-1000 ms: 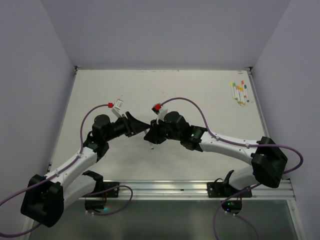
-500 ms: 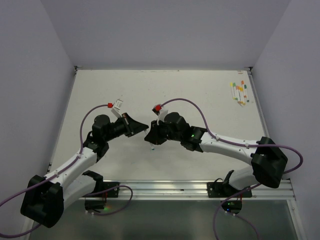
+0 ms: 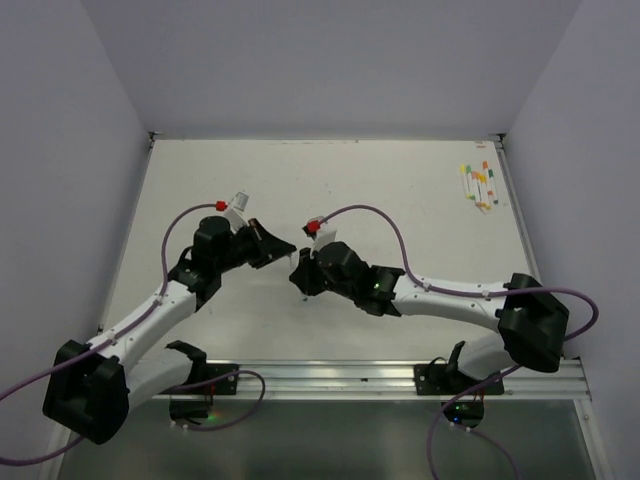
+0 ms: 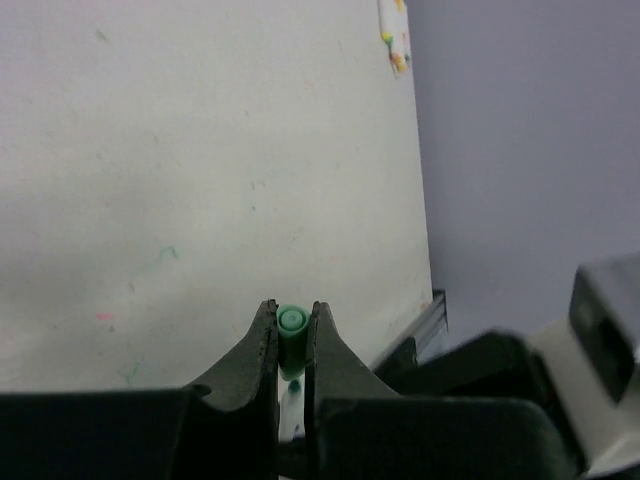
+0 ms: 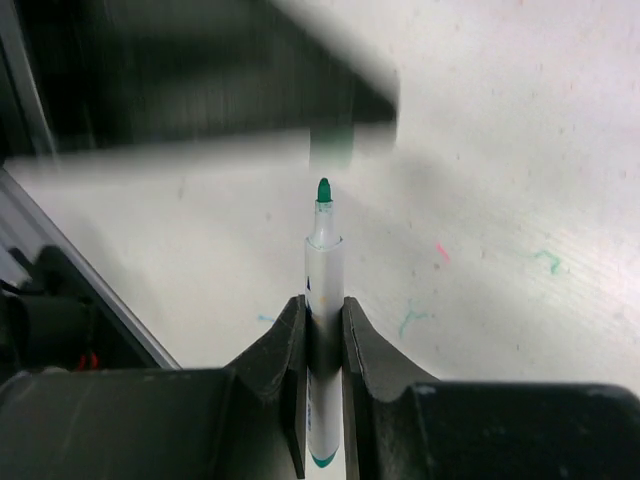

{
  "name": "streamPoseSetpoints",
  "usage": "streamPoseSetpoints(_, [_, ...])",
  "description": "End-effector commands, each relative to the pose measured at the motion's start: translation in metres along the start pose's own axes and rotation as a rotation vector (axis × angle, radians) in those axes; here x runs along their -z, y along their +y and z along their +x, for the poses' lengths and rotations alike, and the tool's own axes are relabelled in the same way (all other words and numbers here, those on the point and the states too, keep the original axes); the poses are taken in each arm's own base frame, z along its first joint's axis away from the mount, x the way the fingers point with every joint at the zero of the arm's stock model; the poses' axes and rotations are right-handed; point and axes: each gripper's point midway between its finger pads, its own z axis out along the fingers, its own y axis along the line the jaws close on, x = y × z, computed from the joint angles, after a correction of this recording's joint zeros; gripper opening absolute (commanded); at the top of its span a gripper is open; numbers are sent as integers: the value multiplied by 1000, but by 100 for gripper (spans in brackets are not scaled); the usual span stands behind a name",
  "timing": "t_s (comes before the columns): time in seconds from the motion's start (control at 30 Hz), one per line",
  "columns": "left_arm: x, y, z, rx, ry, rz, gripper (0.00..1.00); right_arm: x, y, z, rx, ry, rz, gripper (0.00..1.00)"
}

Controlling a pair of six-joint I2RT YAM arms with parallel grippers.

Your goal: Open the pen caps

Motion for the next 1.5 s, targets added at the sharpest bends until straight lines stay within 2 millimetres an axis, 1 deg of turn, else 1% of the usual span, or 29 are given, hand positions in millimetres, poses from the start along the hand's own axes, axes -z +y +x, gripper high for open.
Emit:
streamPoseSetpoints(0.0, [-2,-4,-99,-51,-292,-121,0,9,-30,58,77,121,188,0])
streamPoseSetpoints(0.03, [-5,1,-105,-41,-289,-132,0,13,-33,68,103,143,220,0])
streamPoseSetpoints(0.07, [-2,6,-116,-39,-310,-146,0,13,-38,71,104,141,242,0])
streamPoseSetpoints(0.1, [0,3,-124,-48,-327,-154,0,14,-39,73,102,143,246,0])
streamPoseSetpoints(0.13, [0,5,-126,-67,-321,-168,0,17,-45,79,107,151,260,0])
streamPoseSetpoints(0.17, [3,7,-131,-69,-336,-174,0,21,-47,77,96,134,271,0])
streamPoseSetpoints(0.2, [4,9,-129,-72,-336,-173,0,24,-52,82,99,140,280,0])
streamPoseSetpoints(0.23, [4,5,-130,-105,-339,-147,0,26,-53,81,89,131,282,0])
streamPoseSetpoints(0.3, [0,9,-122,-123,-288,-154,0,29,-55,77,103,128,294,0])
streamPoseSetpoints(0.37, [-4,23,-109,-157,-230,-187,0,31,-56,72,136,147,323,0])
streamPoseSetpoints(0.4, [-4,37,-104,-158,-220,-231,0,30,-61,73,155,161,355,0])
streamPoseSetpoints(0.43, [-3,48,-98,-175,-207,-260,0,30,-60,69,168,169,366,0])
streamPoseSetpoints(0.5, [-3,68,-88,-180,-187,-315,0,26,-60,70,198,187,378,0])
streamPoseSetpoints(0.53, [-3,82,-78,-173,-143,-356,0,21,-60,70,205,196,382,0])
streamPoseSetpoints(0.6, [-7,99,-66,-156,-95,-389,0,17,-59,71,212,208,377,0])
streamPoseSetpoints(0.67, [-10,109,-60,-158,-66,-408,0,11,-51,73,209,209,335,0])
streamPoseSetpoints(0.7, [-14,118,-55,-150,-42,-424,0,8,-50,73,204,208,324,0])
streamPoseSetpoints(0.73, [-16,121,-55,-155,-36,-426,0,5,-46,73,195,210,301,0])
streamPoseSetpoints(0.83, [-25,138,-54,-149,-2,-478,0,-3,-49,75,190,229,307,0])
streamPoseSetpoints(0.87, [-28,138,-58,-154,-4,-479,0,-6,-48,79,192,244,295,0])
streamPoseSetpoints(0.9, [-32,146,-57,-149,6,-502,0,-8,-50,79,187,248,293,0])
streamPoseSetpoints(0.97, [-36,149,-61,-155,7,-510,0,-15,-51,81,179,257,279,0])
streamPoseSetpoints(1.0, [-39,157,-59,-158,23,-528,0,-18,-51,80,171,256,270,0])
streamPoseSetpoints(1.07, [-43,162,-60,-157,35,-544,0,-22,-52,84,170,273,255,0])
streamPoseSetpoints(1.1, [-44,168,-58,-154,45,-562,0,-26,-53,88,165,290,243,0])
streamPoseSetpoints(1.27, [-47,177,-54,-152,54,-576,0,-39,-47,92,188,318,203,0])
streamPoseSetpoints(1.33, [-51,174,-63,-162,20,-562,0,-45,-45,94,186,324,194,0])
streamPoseSetpoints(1.43, [-50,174,-64,-159,11,-566,13,-50,-42,96,184,326,187,5])
streamPoseSetpoints(1.47, [-49,174,-64,-159,10,-569,18,-50,-42,97,184,330,186,10])
